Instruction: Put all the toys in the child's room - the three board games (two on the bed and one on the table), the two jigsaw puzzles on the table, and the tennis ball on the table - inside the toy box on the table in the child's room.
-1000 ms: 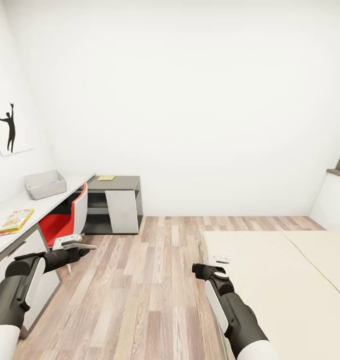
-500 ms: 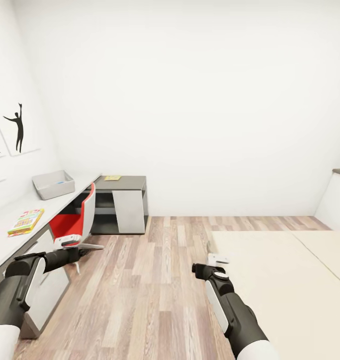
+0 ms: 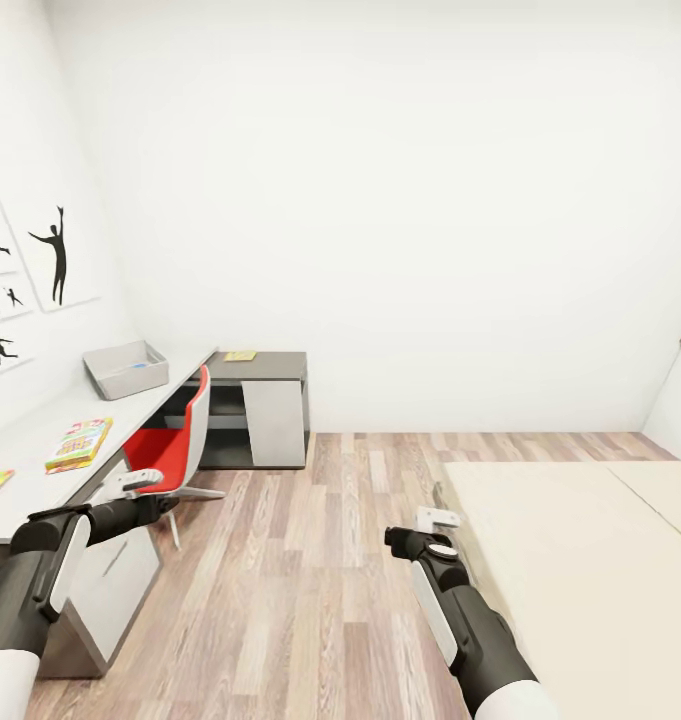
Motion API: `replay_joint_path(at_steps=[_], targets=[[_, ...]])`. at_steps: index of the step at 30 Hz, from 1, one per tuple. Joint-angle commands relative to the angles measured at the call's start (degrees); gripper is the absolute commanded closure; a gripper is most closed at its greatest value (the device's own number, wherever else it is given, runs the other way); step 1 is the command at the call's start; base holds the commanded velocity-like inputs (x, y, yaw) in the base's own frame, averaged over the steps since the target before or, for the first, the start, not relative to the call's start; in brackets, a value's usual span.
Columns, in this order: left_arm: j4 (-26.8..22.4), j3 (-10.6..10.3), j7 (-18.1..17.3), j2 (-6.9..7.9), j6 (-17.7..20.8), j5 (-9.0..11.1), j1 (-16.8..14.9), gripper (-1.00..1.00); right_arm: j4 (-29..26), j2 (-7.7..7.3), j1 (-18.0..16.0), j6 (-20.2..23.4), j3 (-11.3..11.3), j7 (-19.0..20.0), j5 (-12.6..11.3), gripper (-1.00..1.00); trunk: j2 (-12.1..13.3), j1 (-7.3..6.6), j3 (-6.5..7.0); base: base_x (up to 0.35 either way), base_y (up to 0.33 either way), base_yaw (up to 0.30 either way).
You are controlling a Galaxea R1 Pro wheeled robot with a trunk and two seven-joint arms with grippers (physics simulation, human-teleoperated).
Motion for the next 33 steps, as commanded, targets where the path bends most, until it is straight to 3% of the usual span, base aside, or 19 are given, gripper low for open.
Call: replay_joint_path(at_steps=[1,13,23,33], targets=[[-0.01,0.08,-0.02,0.01,0.35,0.36,-0.02,-1.00,-0.06,0.00,-0.03,0.15,0.11,-0.54,-0.57,-1.00,-0.07,0.03,-0.06,0.000,0.290,0.000],[-0.08,0.08,-0.02,-0.04,0.28,0.36,-0.02,-1.00,-0.06,0.00,-0.03,0.15,0.11,-0.54,-0.57,-1.00,-0.07,0.03,-0.06,0.000,0.145,-0.077],[-0.07,0.08,0.00,-0.07,0.27,0.36,-0.02,-1.00,-0.06,0.00,-0.03,0.15,0.11,-0.50,-0.57,-1.00,-0.07,0.03,-0.06,0.026,0.008,-0.256],[-0.06,0.08,-0.02,-0.07,0.27,0.36,-0.02,-1.00,-0.06,0.00,-0.03,0.10,0.11,-0.46,-0.57,-1.00,-0.07,0.03,-0.06,0.228,0.001,-0.279]])
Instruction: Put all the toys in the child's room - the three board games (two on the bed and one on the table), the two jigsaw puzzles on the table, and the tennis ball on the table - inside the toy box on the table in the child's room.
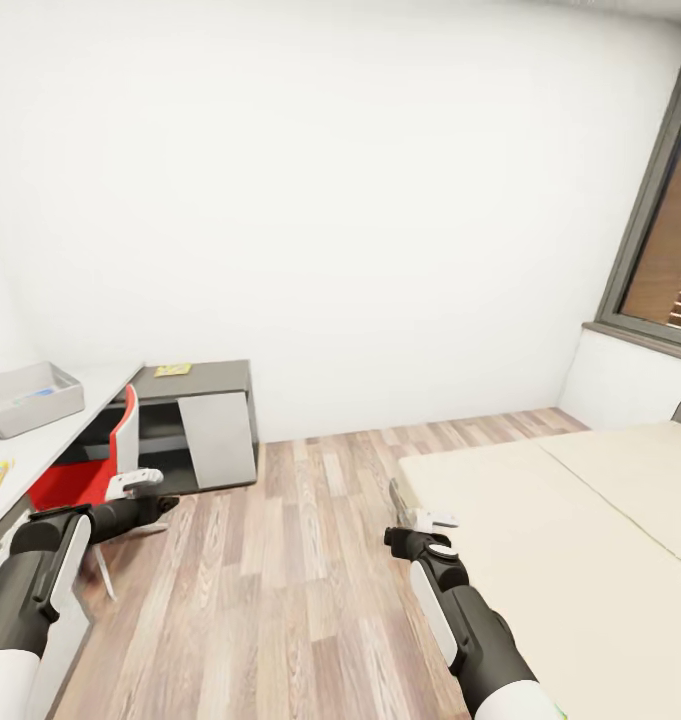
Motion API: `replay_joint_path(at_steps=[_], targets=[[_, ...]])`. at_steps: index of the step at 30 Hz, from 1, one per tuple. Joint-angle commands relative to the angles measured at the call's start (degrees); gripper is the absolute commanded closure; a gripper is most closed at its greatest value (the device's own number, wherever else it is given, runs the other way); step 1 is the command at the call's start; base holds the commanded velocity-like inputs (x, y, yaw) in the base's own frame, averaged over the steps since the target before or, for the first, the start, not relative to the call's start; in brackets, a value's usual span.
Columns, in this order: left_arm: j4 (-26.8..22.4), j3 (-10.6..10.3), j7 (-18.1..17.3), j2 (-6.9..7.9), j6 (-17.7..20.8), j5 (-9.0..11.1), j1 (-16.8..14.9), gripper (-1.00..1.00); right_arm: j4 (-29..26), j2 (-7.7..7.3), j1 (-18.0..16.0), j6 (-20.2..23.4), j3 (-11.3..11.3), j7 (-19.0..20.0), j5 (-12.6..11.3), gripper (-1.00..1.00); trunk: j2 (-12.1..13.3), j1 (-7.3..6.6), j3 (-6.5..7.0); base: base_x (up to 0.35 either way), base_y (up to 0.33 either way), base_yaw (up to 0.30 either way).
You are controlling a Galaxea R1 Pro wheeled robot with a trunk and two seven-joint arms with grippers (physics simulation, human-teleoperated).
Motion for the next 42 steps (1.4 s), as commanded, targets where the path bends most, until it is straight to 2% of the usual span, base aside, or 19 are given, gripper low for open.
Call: replay_joint_path(at_steps=[1,27,42], targets=[[-0.06,0.09,-0.01,0.01,0.40,0.37,-0.01,-1.00,-0.02,0.00,-0.04,0.12,0.13,-0.54,-0.60,-1.00,-0.07,0.05,-0.06,0.213,0.000,-0.280],[-0.06,0.09,-0.01,0.01,0.40,0.37,-0.01,-1.00,0.05,0.00,-0.04,0.07,0.13,-0.53,-0.60,-1.00,-0.07,0.05,-0.06,0.036,0.002,-0.280],[-0.07,0.09,0.00,0.01,0.40,0.37,-0.01,-1.00,0.11,0.00,-0.04,0.09,0.09,-0.53,-0.60,-1.00,-0.07,0.05,-0.06,0.000,0.148,-0.280]])
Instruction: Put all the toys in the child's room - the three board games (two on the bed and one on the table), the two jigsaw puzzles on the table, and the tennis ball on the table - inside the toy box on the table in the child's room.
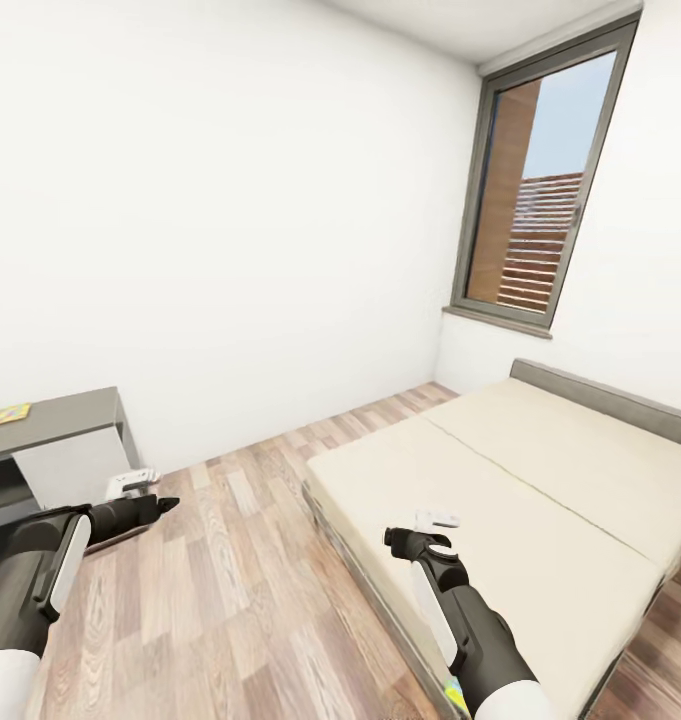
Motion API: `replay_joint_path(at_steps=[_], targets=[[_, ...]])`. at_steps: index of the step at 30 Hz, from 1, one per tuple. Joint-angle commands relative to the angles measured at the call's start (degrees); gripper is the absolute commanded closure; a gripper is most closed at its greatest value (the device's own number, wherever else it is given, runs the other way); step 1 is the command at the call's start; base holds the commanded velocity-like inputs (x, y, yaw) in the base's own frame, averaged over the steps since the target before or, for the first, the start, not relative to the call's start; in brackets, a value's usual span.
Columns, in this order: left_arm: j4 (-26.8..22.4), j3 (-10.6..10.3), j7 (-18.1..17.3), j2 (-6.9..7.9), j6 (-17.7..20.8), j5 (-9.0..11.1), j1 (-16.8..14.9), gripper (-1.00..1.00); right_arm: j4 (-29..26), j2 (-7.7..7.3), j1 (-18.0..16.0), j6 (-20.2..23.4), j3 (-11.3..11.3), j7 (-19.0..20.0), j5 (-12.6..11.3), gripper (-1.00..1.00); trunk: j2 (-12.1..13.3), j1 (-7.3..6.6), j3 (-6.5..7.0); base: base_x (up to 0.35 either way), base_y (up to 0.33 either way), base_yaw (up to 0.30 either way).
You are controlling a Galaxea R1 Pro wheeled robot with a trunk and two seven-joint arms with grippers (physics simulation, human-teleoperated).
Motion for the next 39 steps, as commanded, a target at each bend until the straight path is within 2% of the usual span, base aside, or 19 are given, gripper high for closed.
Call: replay_joint_path(at_steps=[1,39], targets=[[-0.05,0.09,-0.01,0.01,0.39,0.37,-0.01,-1.00,-0.03,0.00,-0.04,0.12,0.12,-0.54,-0.60,-1.00,-0.07,0.03,-0.06,0.000,0.041,-0.280],[0.00,0.09,-0.01,0.04,0.39,0.37,-0.01,-1.00,0.08,0.00,-0.04,0.11,0.08,-0.54,-0.61,-1.00,-0.07,0.03,0.25,0.000,0.125,-0.280]])
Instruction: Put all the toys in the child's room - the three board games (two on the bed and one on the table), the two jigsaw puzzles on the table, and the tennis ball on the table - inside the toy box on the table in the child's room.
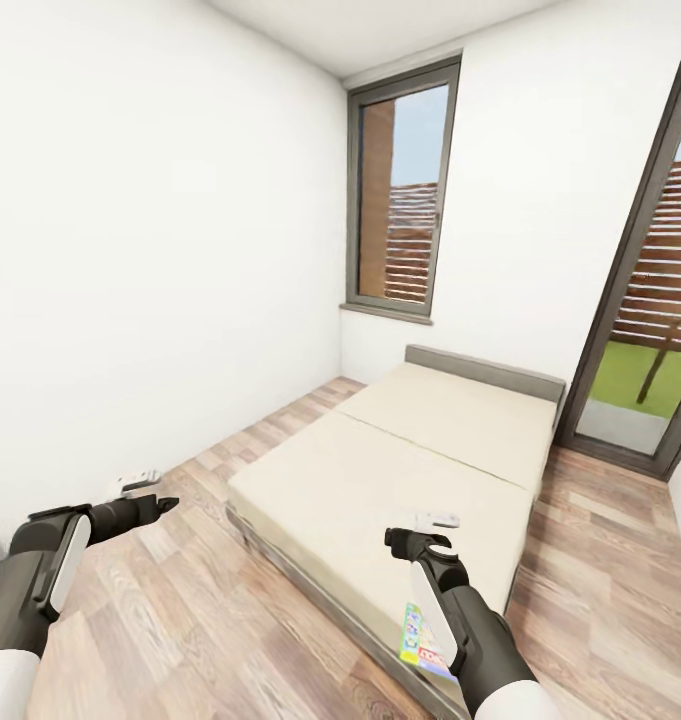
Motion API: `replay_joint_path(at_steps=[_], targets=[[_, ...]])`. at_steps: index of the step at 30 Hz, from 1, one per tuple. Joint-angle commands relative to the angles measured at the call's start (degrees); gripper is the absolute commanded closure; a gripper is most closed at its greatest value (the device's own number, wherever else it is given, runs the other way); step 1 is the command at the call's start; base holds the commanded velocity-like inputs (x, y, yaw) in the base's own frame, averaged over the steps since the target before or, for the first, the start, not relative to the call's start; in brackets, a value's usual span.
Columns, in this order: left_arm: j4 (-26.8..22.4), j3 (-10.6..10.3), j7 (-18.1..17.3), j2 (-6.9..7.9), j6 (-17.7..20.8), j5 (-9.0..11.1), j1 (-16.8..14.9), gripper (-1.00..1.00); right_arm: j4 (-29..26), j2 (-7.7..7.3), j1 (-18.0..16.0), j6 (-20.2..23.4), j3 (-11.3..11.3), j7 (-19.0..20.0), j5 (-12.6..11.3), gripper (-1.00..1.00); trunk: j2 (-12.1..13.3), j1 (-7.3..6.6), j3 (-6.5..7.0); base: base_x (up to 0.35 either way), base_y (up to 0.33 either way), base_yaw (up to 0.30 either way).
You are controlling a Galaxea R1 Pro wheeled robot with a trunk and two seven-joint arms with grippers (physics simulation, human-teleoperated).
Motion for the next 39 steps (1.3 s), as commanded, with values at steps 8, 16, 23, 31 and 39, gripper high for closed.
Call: replay_joint_path(at_steps=[8,16,23,31,39], targets=[[-0.07,0.09,-0.03,0.01,0.38,0.37,0.00,-1.00,-0.03,0.00,-0.03,0.12,0.13,-0.54,-0.61,-1.00,-0.05,0.03,0.15,0.000,0.153,-0.280],[-0.08,0.09,-0.03,0.00,0.38,0.37,0.00,-1.00,-0.03,0.00,-0.03,0.12,0.13,-0.54,-0.64,-1.00,-0.05,0.03,0.34,0.000,0.096,-0.280],[-0.09,0.09,-0.03,0.05,0.38,0.37,0.00,-1.00,-0.03,0.00,-0.03,0.12,0.13,-0.54,-0.67,-1.00,-0.05,0.03,0.50,0.026,0.141,-0.280],[-0.07,0.09,-0.03,-0.01,0.38,0.37,0.00,-1.00,-0.03,0.00,-0.03,0.12,0.13,-0.54,-0.68,-1.00,-0.05,0.03,0.69,0.039,0.044,-0.280],[-0.09,0.09,-0.03,-0.01,0.38,0.37,0.00,-1.00,-0.03,0.00,-0.03,0.12,0.13,-0.54,-0.68,-1.00,-0.05,0.03,0.89,0.146,0.080,-0.280]])
